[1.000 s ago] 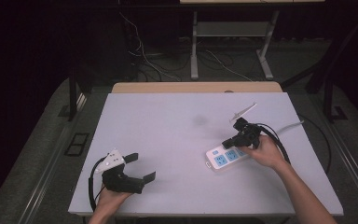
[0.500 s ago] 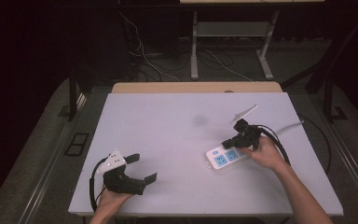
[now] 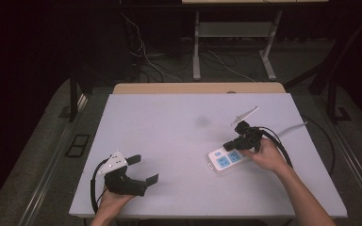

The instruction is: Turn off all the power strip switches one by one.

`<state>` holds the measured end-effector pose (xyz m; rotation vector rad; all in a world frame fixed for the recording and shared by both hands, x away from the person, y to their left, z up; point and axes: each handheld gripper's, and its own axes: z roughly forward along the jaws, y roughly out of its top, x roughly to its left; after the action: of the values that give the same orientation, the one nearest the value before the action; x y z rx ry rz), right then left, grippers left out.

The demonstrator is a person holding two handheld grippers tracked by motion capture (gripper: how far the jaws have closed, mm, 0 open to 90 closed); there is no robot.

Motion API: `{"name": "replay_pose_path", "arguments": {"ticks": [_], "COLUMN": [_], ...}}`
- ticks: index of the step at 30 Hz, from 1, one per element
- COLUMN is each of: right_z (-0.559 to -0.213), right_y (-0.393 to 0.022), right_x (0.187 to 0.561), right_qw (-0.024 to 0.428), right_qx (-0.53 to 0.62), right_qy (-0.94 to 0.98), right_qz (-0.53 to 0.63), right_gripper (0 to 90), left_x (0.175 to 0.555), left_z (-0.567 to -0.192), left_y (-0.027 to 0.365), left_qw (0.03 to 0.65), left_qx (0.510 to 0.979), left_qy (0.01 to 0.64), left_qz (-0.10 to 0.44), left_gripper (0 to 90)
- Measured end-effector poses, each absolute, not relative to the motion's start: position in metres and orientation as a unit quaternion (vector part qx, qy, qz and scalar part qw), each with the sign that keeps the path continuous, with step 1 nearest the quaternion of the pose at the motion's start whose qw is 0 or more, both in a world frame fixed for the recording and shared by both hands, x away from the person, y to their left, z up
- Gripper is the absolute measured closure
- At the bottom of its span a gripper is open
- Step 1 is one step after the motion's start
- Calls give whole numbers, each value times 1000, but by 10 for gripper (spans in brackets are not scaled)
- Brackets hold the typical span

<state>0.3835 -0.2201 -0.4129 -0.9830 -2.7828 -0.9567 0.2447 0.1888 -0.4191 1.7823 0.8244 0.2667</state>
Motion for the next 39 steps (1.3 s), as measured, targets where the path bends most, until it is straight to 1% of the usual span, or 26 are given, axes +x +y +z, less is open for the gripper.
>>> {"name": "replay_pose_path", "arguments": {"ticks": [1, 7, 10, 12, 18, 31, 39], "right_z": [-413, -417, -414, -412, -407, -377, -370], "right_y": [-220, -229, -225, -222, -223, -215, -203], "right_x": [383, 382, 379, 377, 374, 361, 358], "right_qw": [16, 29, 18, 3, 4, 7, 12], "right_qx": [-314, -323, -310, -303, -305, -279, -262], "right_qy": [-897, -884, -889, -895, -893, -898, -904], "right_qz": [-309, -336, -336, -327, -331, -340, -338], "right_gripper": [900, 900, 900, 900, 900, 900, 900], "left_x": [245, 246, 246, 246, 246, 246, 245], "left_z": [-419, -420, -420, -420, -420, -419, -419], "left_y": [189, 189, 189, 189, 189, 188, 188], "left_qw": [548, 547, 548, 548, 548, 548, 548], "left_qx": [753, 753, 753, 753, 753, 753, 753], "left_qy": [348, 348, 348, 348, 348, 347, 346], "left_qz": [113, 112, 112, 112, 112, 111, 111], "left_gripper": [0, 0, 0, 0, 0, 0, 0]}}
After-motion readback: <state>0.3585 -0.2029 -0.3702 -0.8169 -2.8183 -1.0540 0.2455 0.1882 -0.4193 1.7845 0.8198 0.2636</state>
